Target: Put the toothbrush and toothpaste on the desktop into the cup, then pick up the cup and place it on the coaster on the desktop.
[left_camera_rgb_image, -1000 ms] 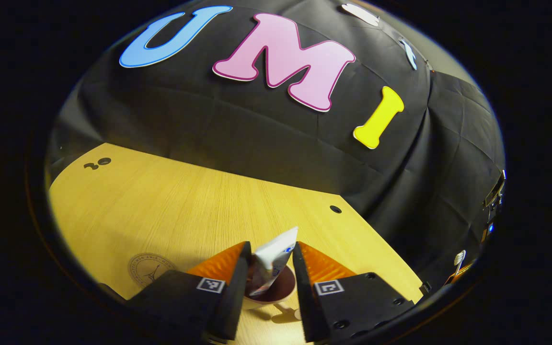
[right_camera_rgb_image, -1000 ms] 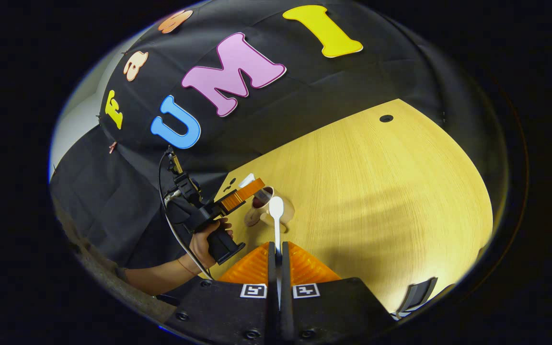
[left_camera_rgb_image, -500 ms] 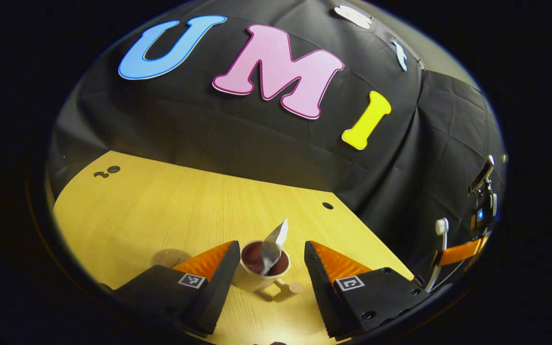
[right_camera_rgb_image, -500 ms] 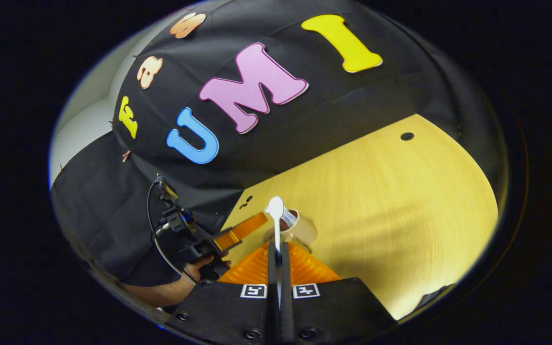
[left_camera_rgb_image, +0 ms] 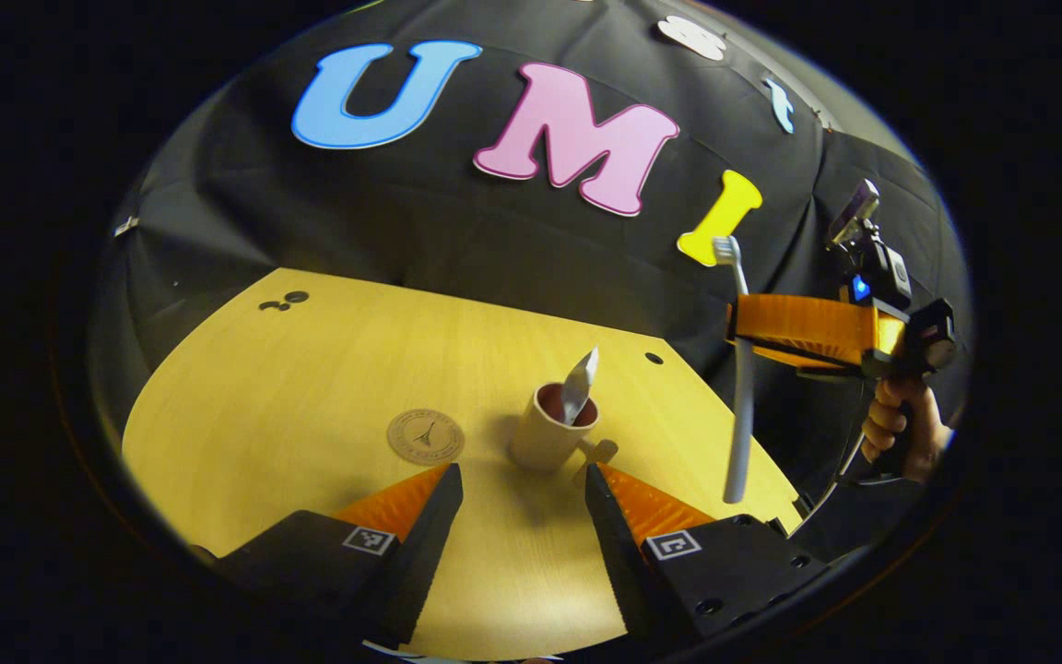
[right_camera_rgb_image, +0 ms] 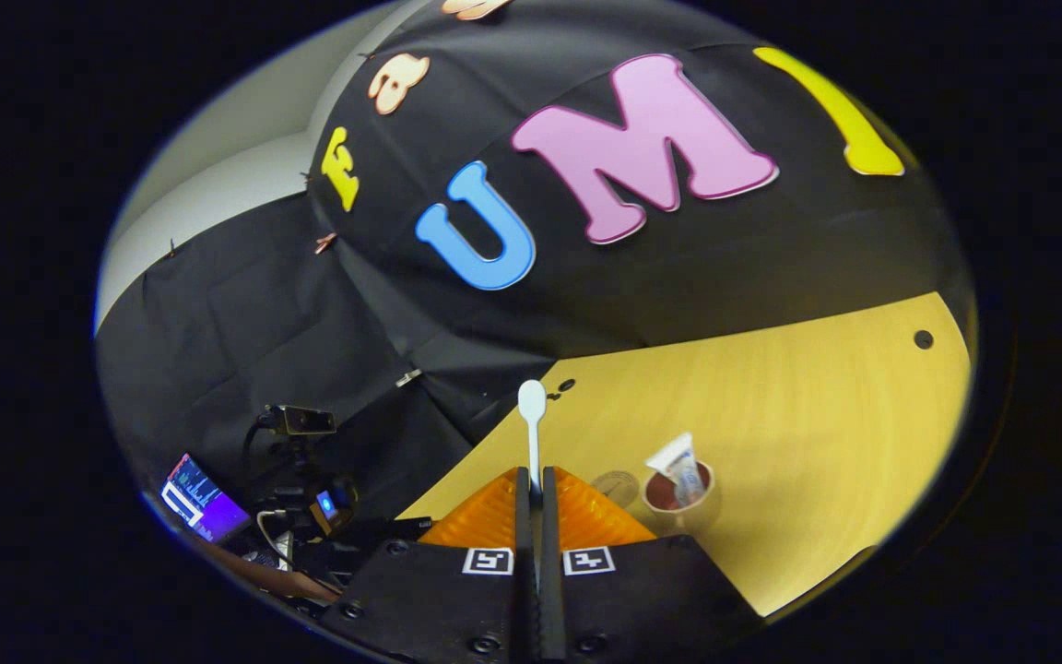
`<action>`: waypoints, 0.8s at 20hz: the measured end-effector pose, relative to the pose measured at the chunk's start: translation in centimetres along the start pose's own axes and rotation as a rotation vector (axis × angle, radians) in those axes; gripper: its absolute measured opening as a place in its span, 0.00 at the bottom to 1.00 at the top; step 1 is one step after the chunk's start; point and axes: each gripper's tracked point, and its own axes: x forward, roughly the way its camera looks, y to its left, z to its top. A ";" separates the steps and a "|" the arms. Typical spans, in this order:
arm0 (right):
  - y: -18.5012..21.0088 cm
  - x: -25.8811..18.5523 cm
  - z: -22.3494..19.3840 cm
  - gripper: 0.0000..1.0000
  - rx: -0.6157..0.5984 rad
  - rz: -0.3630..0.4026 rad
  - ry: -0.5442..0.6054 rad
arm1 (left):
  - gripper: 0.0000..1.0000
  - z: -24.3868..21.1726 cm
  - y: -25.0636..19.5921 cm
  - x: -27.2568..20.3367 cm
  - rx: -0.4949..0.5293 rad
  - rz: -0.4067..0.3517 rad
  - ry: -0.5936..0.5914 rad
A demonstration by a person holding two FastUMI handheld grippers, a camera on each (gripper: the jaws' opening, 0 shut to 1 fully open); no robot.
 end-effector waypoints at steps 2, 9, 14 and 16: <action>1.2 2.2 -0.6 0.05 -0.036 0.030 0.026 | 0.83 -0.7 1.1 -1.8 -0.045 0.025 0.003; 0.7 8.2 -1.0 0.05 -0.198 0.038 0.064 | 0.84 -2.6 5.0 -6.8 -0.160 0.124 0.002; -3.7 11.7 -1.1 0.05 -0.248 -0.007 0.079 | 0.84 -2.5 6.2 -8.4 -0.186 0.168 -0.013; -5.5 12.8 -1.1 0.05 -0.250 -0.031 0.079 | 0.84 -2.8 6.6 -9.3 -0.201 0.181 -0.020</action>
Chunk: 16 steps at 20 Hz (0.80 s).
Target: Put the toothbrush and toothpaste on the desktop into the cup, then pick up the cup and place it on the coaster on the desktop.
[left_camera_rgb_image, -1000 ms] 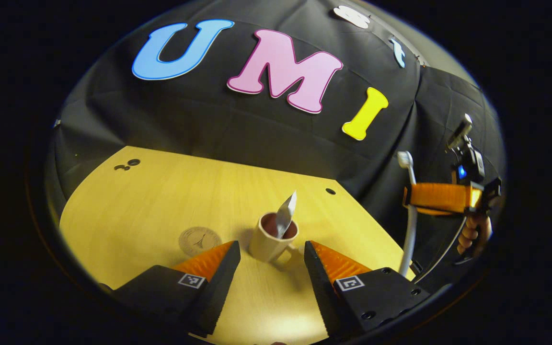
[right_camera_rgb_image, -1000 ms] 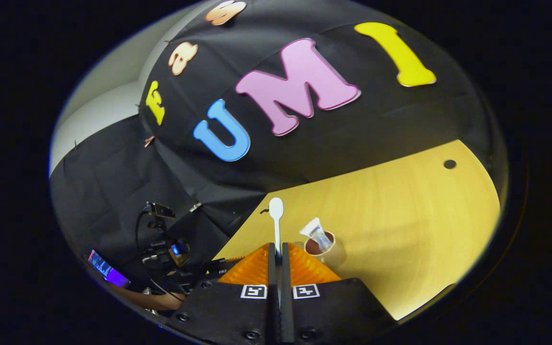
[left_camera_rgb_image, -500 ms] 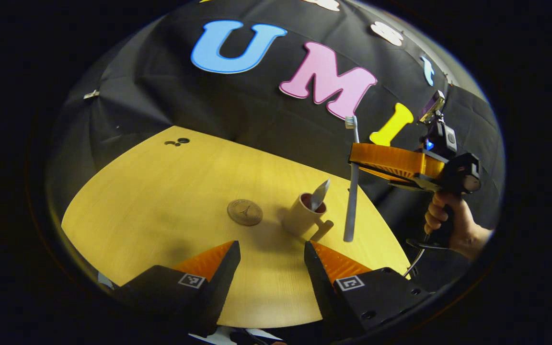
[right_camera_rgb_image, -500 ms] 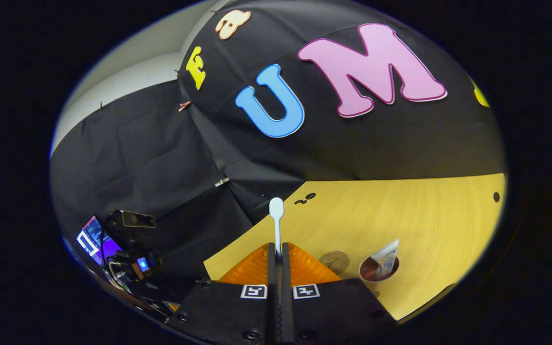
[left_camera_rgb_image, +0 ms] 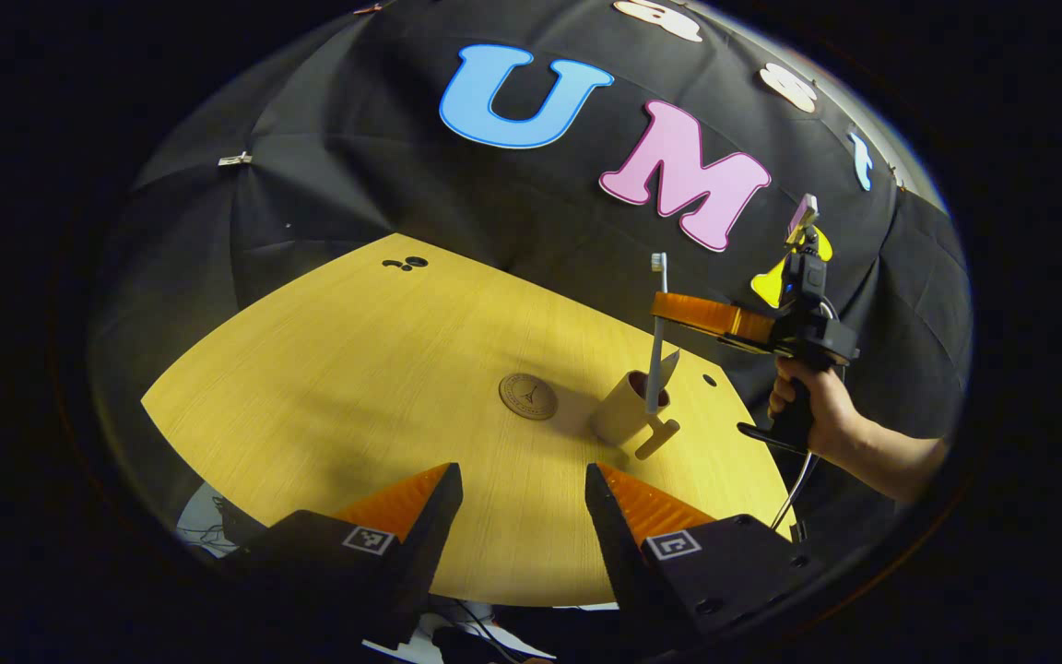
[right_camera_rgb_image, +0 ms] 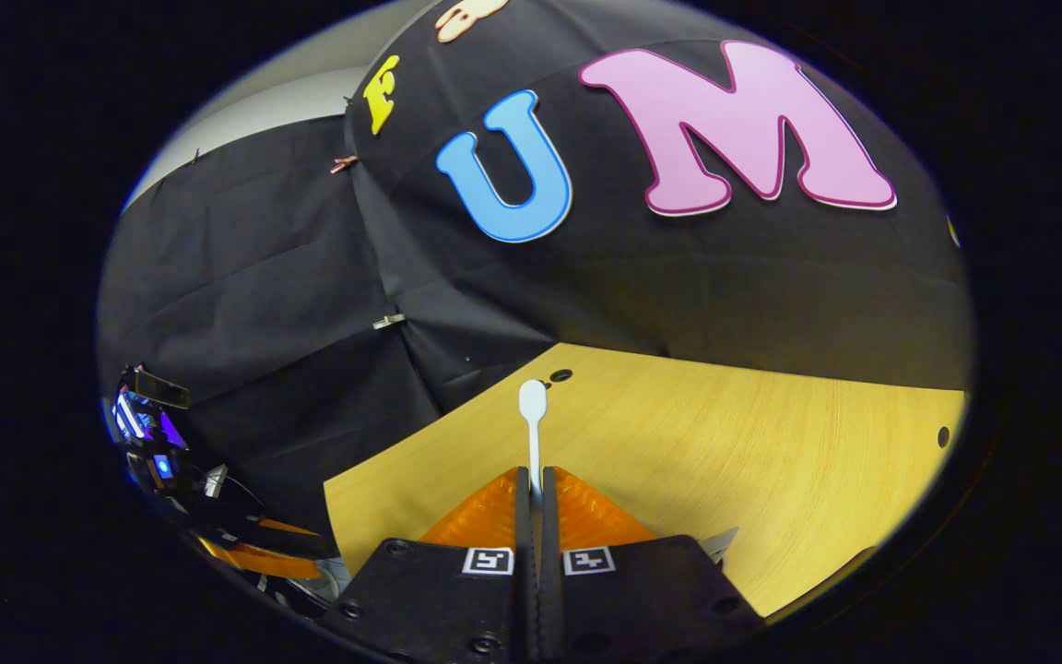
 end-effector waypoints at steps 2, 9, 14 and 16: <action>-1.5 0.8 -0.3 0.05 -0.018 -0.029 0.001 | 0.83 -0.6 -0.1 -0.9 -0.014 -0.003 0.005; -4.4 1.4 0.4 0.05 -0.022 -0.098 -0.040 | 0.84 -2.7 1.9 -2.6 -0.017 0.029 0.034; -5.4 1.5 0.7 0.05 -0.039 -0.129 -0.058 | 0.84 -2.9 3.3 -3.4 -0.050 0.059 0.015; -5.7 1.4 0.6 0.05 -0.058 -0.135 -0.058 | 0.84 -3.3 3.3 -3.3 -0.058 0.068 0.010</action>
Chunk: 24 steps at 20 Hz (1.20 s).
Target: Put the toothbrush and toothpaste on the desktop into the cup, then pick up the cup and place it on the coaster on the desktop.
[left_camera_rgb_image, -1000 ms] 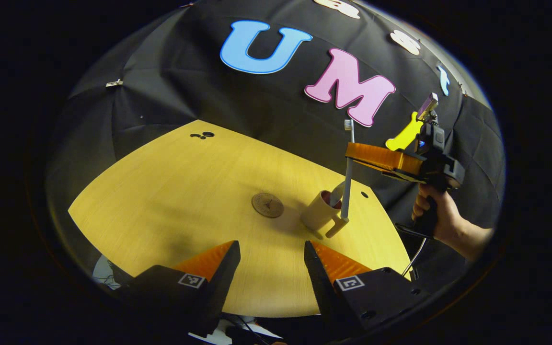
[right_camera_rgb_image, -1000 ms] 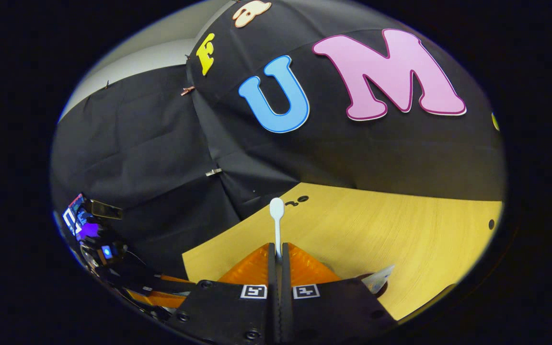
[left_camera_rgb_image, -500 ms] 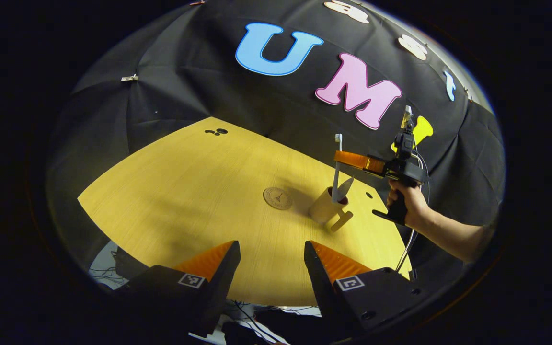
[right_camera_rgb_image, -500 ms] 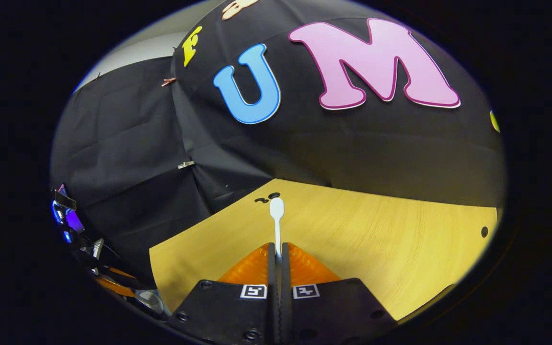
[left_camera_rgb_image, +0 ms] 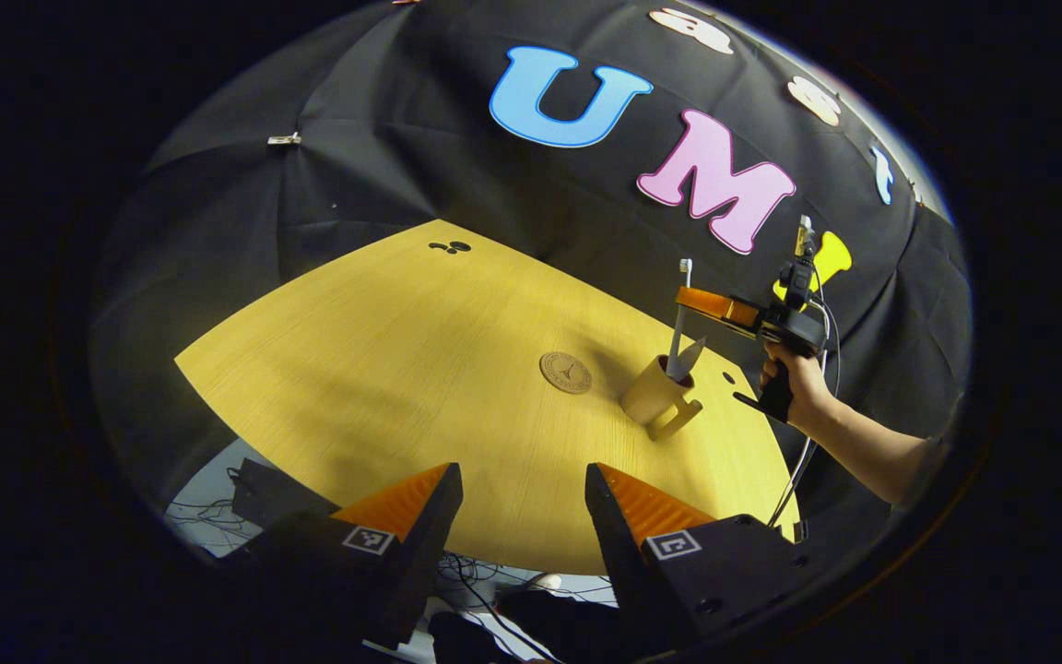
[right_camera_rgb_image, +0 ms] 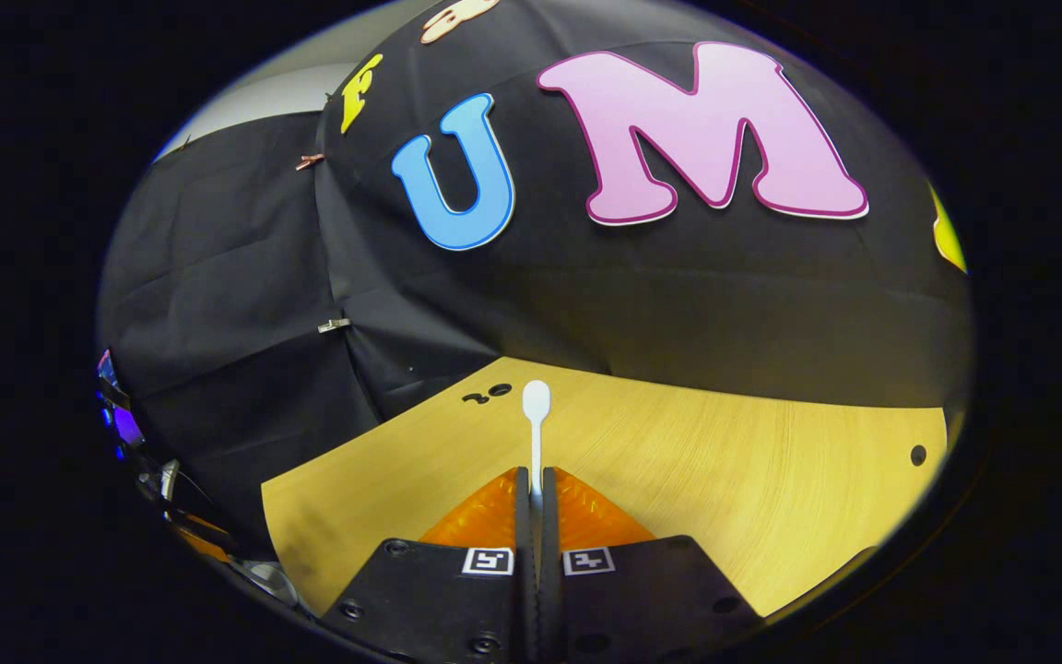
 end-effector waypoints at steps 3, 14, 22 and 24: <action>-0.4 0.0 -0.1 0.05 -0.030 -0.008 -0.003 | 0.84 -0.3 -0.2 -0.2 -0.008 0.002 -0.004; -0.6 -0.3 -2.0 0.07 -0.103 -0.017 0.050 | 0.84 -0.6 -0.9 0.4 0.004 -0.004 0.008; -0.4 -2.3 -1.7 0.10 -0.076 -0.023 0.061 | 0.84 0.7 -1.0 0.7 0.003 -0.022 -0.010; -0.1 -3.1 -1.0 0.12 -0.055 -0.021 0.049 | 0.84 0.9 -1.3 0.8 0.008 -0.033 -0.009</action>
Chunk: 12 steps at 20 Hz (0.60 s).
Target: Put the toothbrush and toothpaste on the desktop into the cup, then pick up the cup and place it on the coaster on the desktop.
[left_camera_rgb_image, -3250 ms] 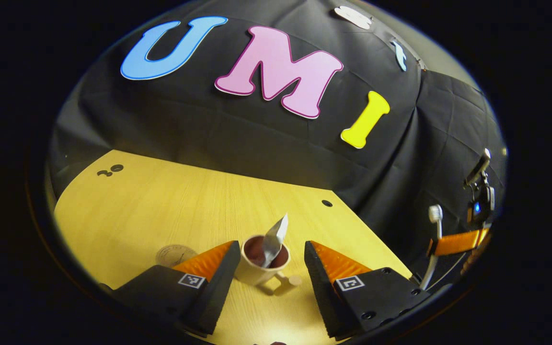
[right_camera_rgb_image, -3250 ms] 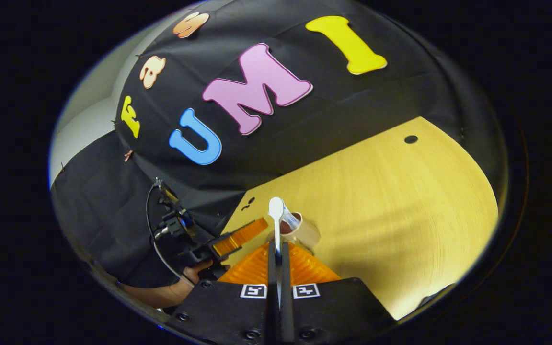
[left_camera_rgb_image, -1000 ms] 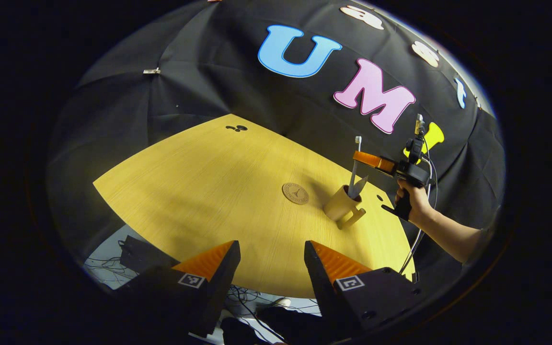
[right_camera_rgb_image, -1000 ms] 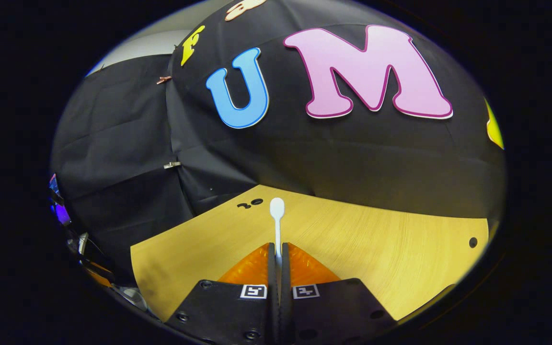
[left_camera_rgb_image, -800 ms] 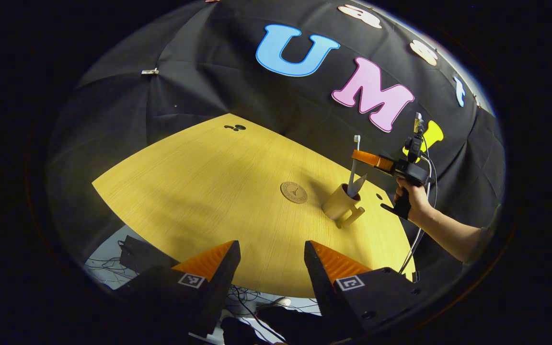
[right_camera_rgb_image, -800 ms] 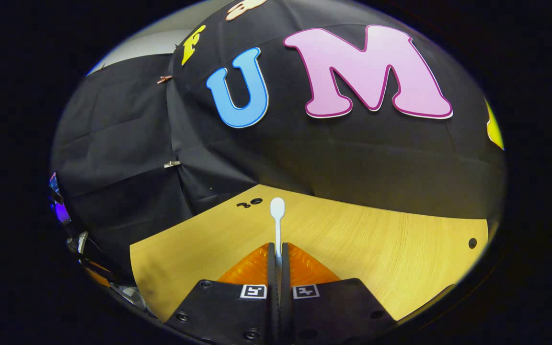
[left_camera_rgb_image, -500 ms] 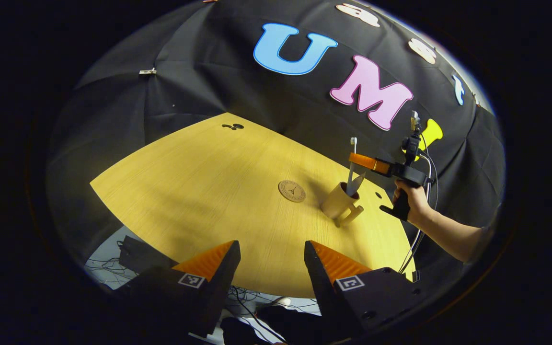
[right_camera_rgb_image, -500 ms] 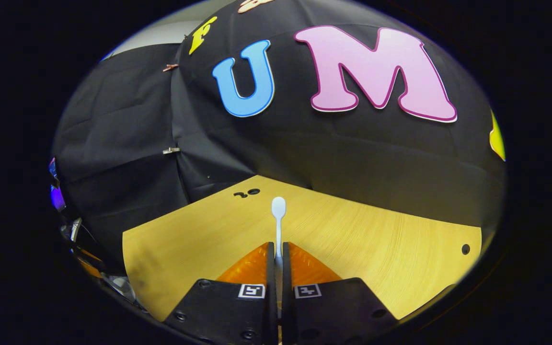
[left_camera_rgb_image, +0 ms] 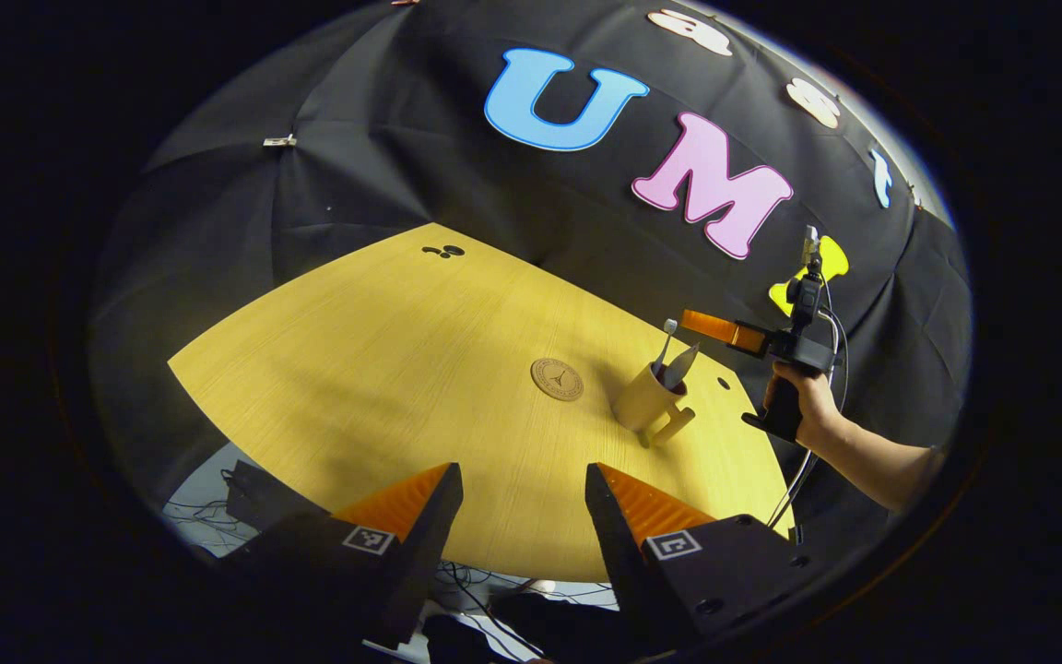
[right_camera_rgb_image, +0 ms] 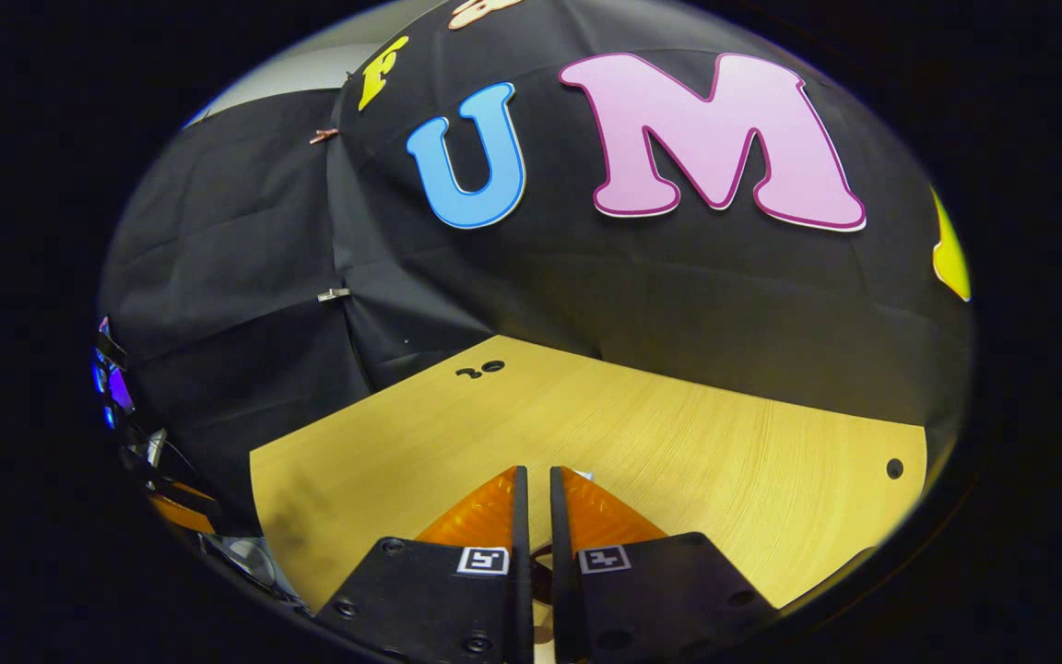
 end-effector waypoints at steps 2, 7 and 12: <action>0.3 -1.0 1.1 0.20 0.011 -0.001 -0.026 | 0.84 0.1 -0.3 0.3 0.011 -0.012 0.005; 0.9 -3.5 1.1 0.22 0.031 -0.037 0.009 | 0.84 0.3 -1.4 1.2 0.058 -0.051 0.021; 1.6 -6.3 0.4 0.44 0.050 -0.099 0.061 | 0.84 1.5 -2.4 2.2 0.097 -0.103 0.020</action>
